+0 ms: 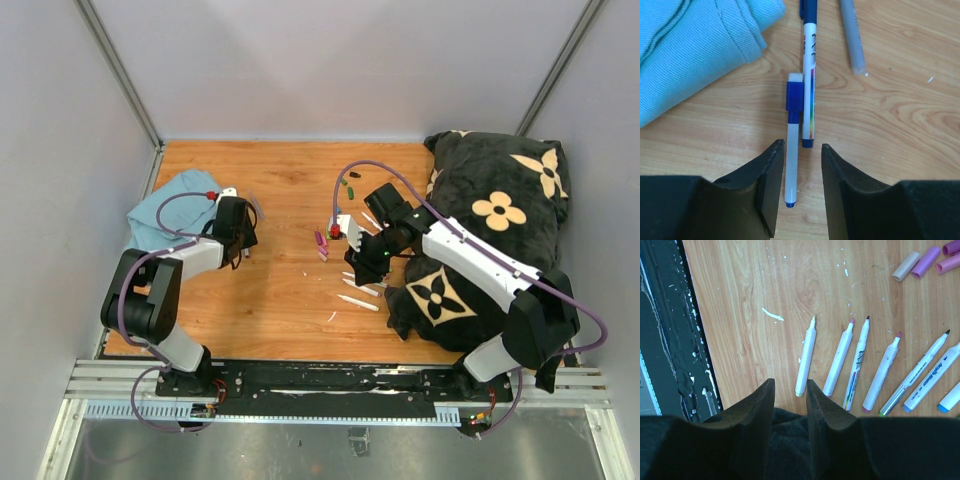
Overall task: Open the pen caps
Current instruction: Pick up the pen from the center of the board.
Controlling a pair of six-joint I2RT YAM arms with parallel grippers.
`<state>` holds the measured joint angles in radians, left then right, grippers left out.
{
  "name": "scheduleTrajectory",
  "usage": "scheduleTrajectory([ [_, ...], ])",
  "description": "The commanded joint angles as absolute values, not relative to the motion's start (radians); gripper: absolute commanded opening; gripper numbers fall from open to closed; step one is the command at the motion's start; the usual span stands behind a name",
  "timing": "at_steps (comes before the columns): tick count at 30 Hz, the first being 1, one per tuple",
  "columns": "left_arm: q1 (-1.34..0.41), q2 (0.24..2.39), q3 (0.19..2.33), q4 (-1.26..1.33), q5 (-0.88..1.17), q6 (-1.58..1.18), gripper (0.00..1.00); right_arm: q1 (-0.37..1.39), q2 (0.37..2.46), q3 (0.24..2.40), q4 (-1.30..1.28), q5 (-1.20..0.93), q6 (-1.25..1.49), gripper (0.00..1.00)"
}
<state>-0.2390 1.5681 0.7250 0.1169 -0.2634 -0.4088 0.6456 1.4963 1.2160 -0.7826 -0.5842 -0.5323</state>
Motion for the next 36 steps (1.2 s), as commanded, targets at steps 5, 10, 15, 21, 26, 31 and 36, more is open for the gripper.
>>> scheduleTrajectory([
  [5, -0.221, 1.618, 0.783, 0.036, -0.276, -0.414, 0.4, 0.627, 1.496, 1.204, -0.788, -0.609, -0.551, 0.33],
  [10, -0.219, 1.655, 0.799, 0.01, -0.26, -0.424, 0.31, 0.627, 1.493, 1.203, -0.788, -0.609, -0.551, 0.33],
  [15, -0.218, 1.664, 0.802, -0.002, -0.26, -0.43, 0.26, 0.627, 1.493, 1.204, -0.788, -0.61, -0.551, 0.33],
  [21, -0.219, 1.651, 0.787, -0.022, -0.267, -0.436, 0.21, 0.627, 1.49, 1.204, -0.788, -0.611, -0.551, 0.33],
  [26, -0.219, 1.625, 0.765, -0.024, -0.263, -0.435, 0.18, 0.627, 1.49, 1.205, -0.788, -0.614, -0.551, 0.33],
  [31, -0.219, 1.614, 0.747, -0.028, -0.243, -0.428, 0.19, 0.627, 1.489, 1.205, -0.787, -0.616, -0.551, 0.33],
  [36, -0.219, 1.587, 0.716, -0.023, -0.227, -0.432, 0.18, 0.627, 1.491, 1.203, -0.787, -0.618, -0.552, 0.33],
])
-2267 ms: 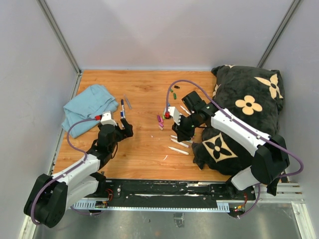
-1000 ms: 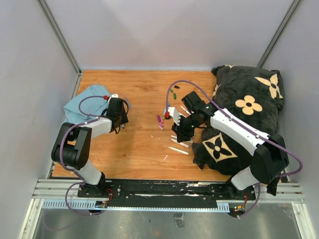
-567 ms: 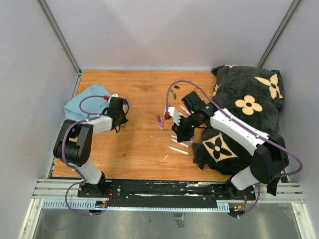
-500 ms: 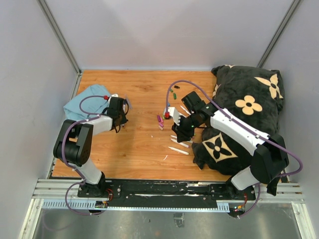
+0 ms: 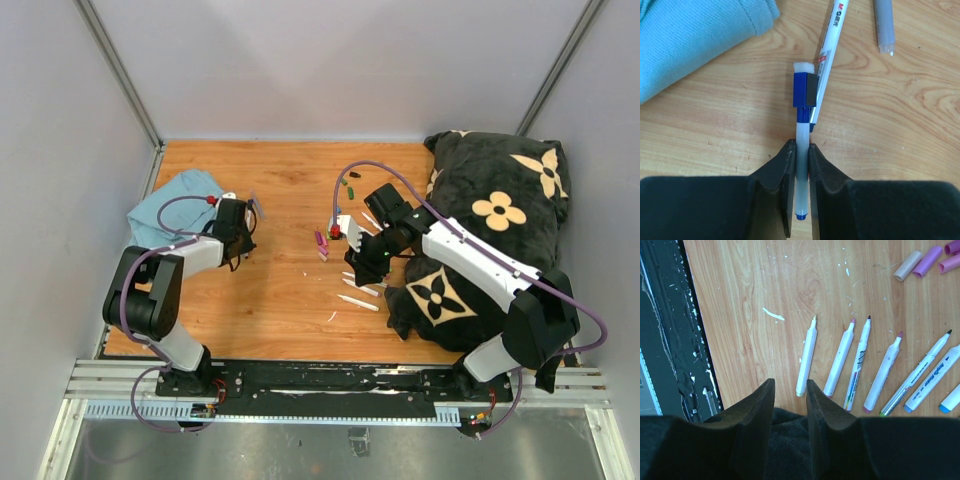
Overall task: Open the pen caps
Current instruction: Pick up the pen from the center of the board.
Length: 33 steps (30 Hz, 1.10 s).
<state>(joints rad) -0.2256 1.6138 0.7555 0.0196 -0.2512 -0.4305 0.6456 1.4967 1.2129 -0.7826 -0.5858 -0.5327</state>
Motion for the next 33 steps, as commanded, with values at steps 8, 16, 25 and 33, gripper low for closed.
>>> scheduleTrajectory([
  [8, -0.22, 1.549, 0.672, -0.015, -0.206, -0.441, 0.18, 0.627, 1.496, 1.205, -0.792, -0.62, -0.552, 0.33],
  [16, -0.221, 1.53, 0.645, -0.011, -0.187, -0.446, 0.18, 0.627, 1.497, 1.205, -0.792, -0.623, -0.552, 0.33],
  [25, -0.221, 1.535, 0.646, -0.014, -0.179, -0.44, 0.22, 0.627, 1.497, 1.206, -0.793, -0.626, -0.552, 0.33],
  [33, -0.221, 1.547, 0.656, -0.022, -0.189, -0.433, 0.28, 0.627, 1.497, 1.206, -0.793, -0.626, -0.553, 0.33],
])
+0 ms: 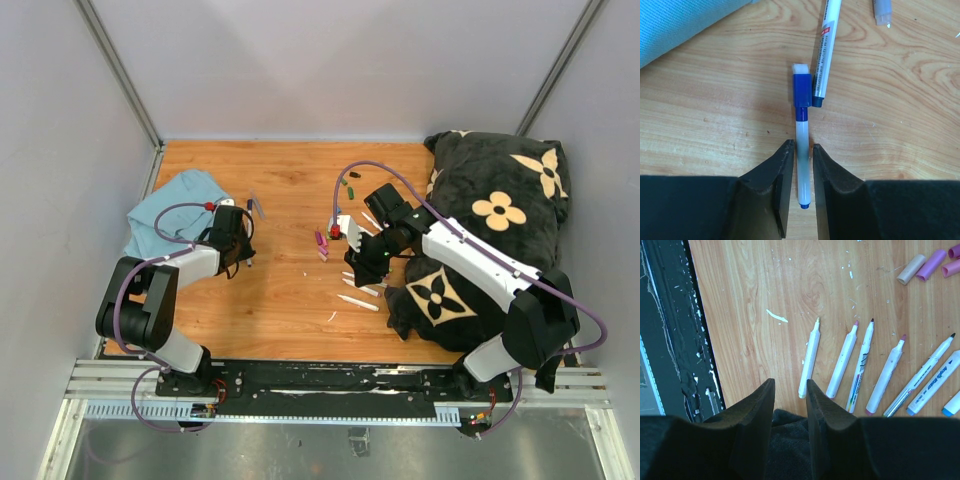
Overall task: Open the pen caps
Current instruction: Pick up the pen from the center of the board.
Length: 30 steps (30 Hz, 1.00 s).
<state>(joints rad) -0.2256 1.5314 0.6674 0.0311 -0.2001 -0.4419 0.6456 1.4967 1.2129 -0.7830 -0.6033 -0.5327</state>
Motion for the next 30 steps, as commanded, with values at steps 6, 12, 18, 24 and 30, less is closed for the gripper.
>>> scheduleTrajectory([
  [6, -0.221, 1.549, 0.659, -0.037, -0.194, -0.433, 0.28, 0.627, 1.497, 1.207, -0.794, -0.627, -0.554, 0.33],
  [12, -0.222, 1.542, 0.657, -0.058, -0.208, -0.433, 0.23, 0.627, 1.498, 1.207, -0.793, -0.63, -0.554, 0.33],
  [18, -0.239, 1.533, 0.66, -0.081, -0.229, -0.444, 0.19, 0.627, 1.498, 1.206, -0.795, -0.633, -0.552, 0.33],
  [24, -0.289, 1.538, 0.682, -0.118, -0.253, -0.466, 0.21, 0.627, 1.494, 1.208, -0.795, -0.638, -0.554, 0.33],
  [30, -0.362, 1.538, 0.66, -0.135, -0.267, -0.508, 0.18, 0.627, 1.489, 1.207, -0.796, -0.643, -0.554, 0.33],
])
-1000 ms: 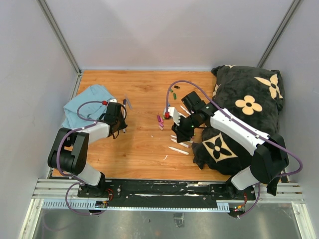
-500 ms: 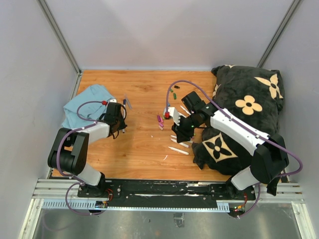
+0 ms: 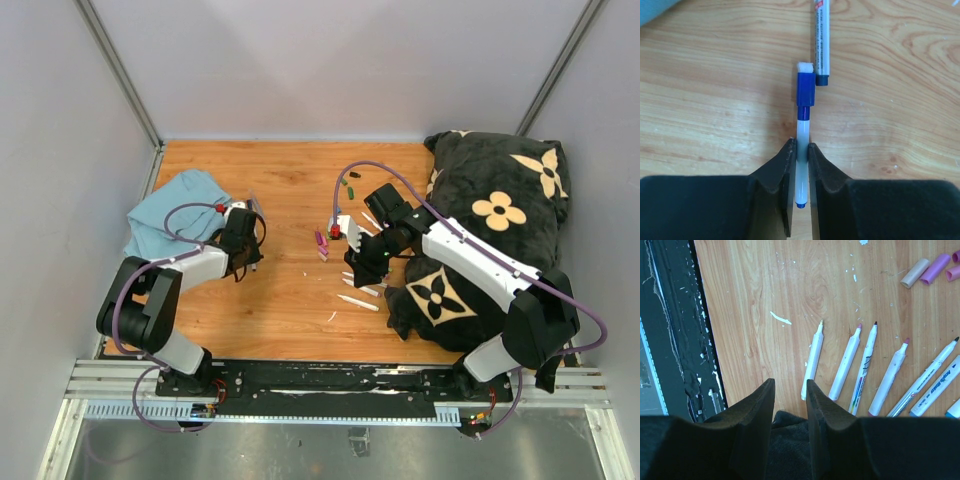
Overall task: Open the pen caps
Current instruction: Pick up the pen from the center of the board.
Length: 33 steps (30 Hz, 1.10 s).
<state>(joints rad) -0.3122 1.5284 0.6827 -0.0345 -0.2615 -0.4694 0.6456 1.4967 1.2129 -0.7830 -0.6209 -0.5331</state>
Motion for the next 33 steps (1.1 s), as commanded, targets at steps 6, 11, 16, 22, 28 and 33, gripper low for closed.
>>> scheduleTrajectory([
  [6, -0.421, 1.469, 0.609, -0.15, -0.267, -0.548, 0.15, 0.627, 1.489, 1.208, -0.797, -0.646, -0.554, 0.33],
  [11, -0.493, 1.403, 0.591, -0.182, -0.257, -0.566, 0.15, 0.627, 1.489, 1.208, -0.797, -0.645, -0.554, 0.33],
  [16, -0.568, 1.421, 0.611, -0.223, -0.253, -0.565, 0.16, 0.627, 1.492, 1.208, -0.797, -0.644, -0.554, 0.33],
  [22, -0.584, 1.473, 0.636, -0.244, -0.266, -0.552, 0.18, 0.627, 1.494, 1.207, -0.796, -0.644, -0.555, 0.33],
  [28, -0.585, 1.51, 0.66, -0.256, -0.27, -0.531, 0.28, 0.627, 1.496, 1.206, -0.797, -0.645, -0.554, 0.33],
  [33, -0.584, 1.559, 0.675, -0.256, -0.271, -0.519, 0.28, 0.627, 1.493, 1.207, -0.798, -0.643, -0.555, 0.33],
])
